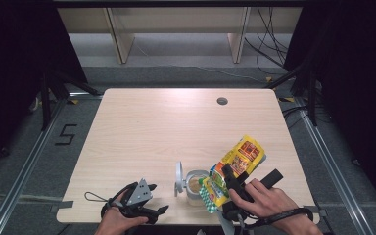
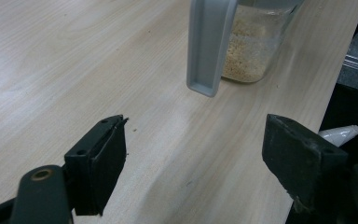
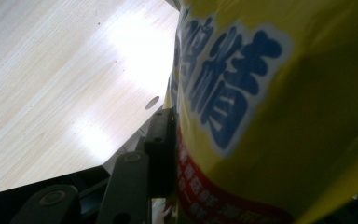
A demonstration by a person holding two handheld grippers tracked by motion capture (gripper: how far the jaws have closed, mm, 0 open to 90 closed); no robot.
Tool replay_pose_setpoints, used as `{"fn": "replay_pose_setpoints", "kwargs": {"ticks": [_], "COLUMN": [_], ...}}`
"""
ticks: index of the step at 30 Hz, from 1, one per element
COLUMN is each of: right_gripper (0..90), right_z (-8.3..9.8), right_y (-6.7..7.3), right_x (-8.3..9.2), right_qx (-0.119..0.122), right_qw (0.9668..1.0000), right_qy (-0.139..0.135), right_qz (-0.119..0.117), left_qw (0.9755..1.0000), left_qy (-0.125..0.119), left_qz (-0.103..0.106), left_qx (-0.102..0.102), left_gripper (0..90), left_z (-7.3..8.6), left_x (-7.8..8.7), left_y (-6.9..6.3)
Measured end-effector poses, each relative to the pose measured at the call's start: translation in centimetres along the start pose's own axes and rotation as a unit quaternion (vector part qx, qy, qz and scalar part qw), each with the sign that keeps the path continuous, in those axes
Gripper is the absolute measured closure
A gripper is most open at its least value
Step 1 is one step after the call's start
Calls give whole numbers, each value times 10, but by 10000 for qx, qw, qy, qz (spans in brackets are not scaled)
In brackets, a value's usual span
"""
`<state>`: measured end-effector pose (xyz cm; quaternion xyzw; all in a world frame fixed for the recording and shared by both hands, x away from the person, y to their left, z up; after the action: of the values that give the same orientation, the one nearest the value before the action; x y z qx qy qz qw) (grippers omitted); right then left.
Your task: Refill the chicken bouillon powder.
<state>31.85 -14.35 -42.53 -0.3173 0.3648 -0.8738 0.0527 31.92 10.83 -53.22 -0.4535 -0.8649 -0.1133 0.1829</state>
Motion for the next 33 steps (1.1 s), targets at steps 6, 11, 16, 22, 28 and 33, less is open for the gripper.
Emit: {"fn": "replay_pose_setpoints", "kwargs": {"ticks": [6,11,16,22,28,33], "right_gripper": [647,647,648,648,648,648], "right_z": [-2,-1,1,1,1,2], "right_y": [0,0,0,0,0,0], "right_x": [0,0,0,1,2,1], "right_qx": [9,13,-5,-8,-15,7], "right_qw": [10000,10000,10000,10000,10000,10000], "right_qy": [-18,-27,5,40,37,43], "right_qz": [-19,-5,-4,-22,-24,26], "left_qw": [10000,10000,10000,10000,10000,10000], "left_qy": [-22,-21,-21,-24,-20,-21], "left_qz": [-2,11,8,3,13,12], "left_qx": [23,33,32,31,32,30], "left_gripper": [214,214,214,214,214,214], "left_z": [0,0,0,0,0,0], "left_x": [0,0,1,1,1,1], "left_y": [0,-1,-1,-1,-1,-1]}}
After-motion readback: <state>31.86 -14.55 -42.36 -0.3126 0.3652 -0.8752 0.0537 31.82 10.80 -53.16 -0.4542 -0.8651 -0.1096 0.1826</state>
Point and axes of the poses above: each handheld gripper's, and its own axes: x roughly backward along the jaws, z roughly out of its underside, y roughly to its left, the point moved 6 cm from there along -x, roughly forward along the jaws, and after that the axes turned 14 degrees about -y, right-handed, at the moved point
